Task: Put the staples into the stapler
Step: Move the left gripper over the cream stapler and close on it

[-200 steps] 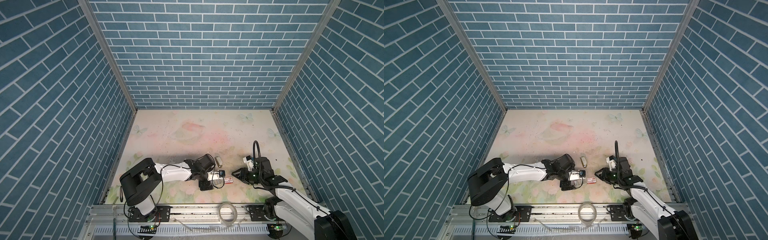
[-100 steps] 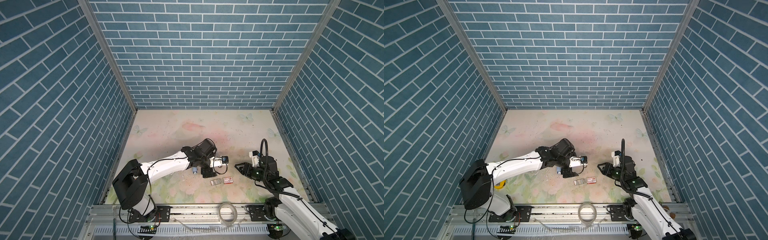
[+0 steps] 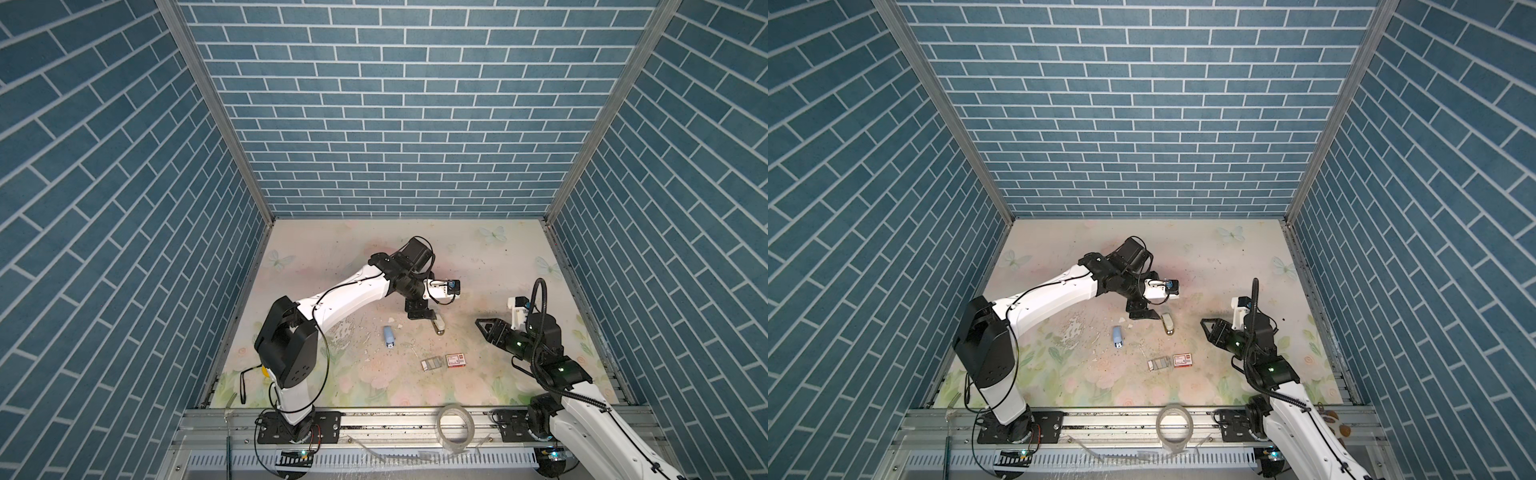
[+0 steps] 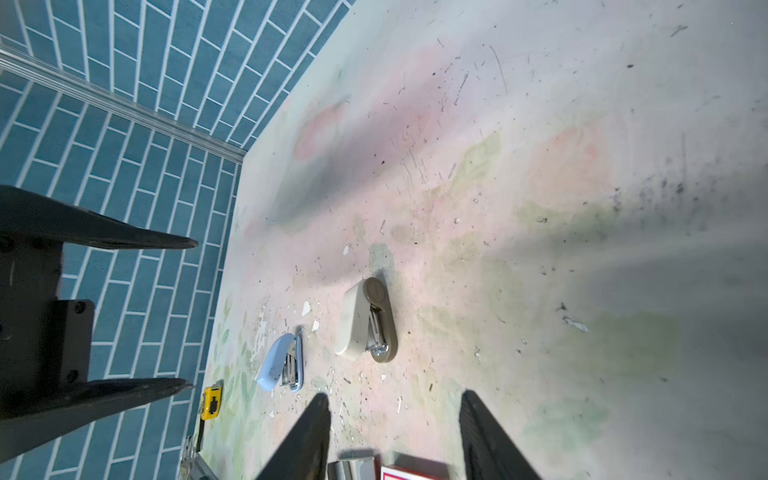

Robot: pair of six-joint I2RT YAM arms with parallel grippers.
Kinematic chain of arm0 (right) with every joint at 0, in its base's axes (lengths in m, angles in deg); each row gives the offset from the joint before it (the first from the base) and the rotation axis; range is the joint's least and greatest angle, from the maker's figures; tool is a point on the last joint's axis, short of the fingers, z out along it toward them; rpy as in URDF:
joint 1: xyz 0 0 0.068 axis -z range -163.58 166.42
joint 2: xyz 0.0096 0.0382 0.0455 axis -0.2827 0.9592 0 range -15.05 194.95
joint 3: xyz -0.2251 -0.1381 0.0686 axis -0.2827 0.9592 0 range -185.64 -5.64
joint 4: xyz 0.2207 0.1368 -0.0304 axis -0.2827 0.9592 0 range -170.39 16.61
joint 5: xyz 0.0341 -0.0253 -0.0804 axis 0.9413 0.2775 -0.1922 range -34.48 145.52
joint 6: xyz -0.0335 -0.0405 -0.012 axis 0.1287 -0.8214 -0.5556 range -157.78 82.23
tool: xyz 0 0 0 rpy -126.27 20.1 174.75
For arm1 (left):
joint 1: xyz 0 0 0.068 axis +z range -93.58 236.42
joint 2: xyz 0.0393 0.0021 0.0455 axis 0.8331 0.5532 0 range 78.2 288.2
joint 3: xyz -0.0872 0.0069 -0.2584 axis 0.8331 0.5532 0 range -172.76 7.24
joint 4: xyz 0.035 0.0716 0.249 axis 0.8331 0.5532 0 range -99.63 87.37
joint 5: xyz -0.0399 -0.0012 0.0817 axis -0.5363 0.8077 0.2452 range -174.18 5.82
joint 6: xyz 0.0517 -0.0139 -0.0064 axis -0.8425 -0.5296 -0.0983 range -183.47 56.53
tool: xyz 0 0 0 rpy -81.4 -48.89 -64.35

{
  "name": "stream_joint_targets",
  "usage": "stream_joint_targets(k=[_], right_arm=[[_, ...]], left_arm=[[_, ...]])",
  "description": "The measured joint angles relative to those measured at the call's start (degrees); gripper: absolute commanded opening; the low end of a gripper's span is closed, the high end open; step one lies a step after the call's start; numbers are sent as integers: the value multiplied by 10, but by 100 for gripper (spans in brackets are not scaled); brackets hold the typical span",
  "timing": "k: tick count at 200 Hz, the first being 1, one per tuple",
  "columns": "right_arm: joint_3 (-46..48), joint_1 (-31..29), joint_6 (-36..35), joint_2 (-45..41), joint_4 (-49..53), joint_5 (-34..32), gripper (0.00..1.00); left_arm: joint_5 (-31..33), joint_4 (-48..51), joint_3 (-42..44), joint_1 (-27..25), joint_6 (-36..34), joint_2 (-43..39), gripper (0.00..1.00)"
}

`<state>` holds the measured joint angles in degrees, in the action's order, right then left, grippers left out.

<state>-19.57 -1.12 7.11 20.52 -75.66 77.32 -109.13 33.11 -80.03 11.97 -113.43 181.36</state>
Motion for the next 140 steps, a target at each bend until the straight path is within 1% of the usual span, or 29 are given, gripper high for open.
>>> stream_joint_targets(k=[32,87,140], right_arm=[[-26,0,-11,19,20,-10,49],[-35,1,-14,45,22,-33,48],[-45,2,-12,49,81,-45,47]], left_arm=[[-2,74,-59,0,-43,52,82],[0,150,-169,-5,-101,139,80],[7,162,-180,-30,-161,193,77]])
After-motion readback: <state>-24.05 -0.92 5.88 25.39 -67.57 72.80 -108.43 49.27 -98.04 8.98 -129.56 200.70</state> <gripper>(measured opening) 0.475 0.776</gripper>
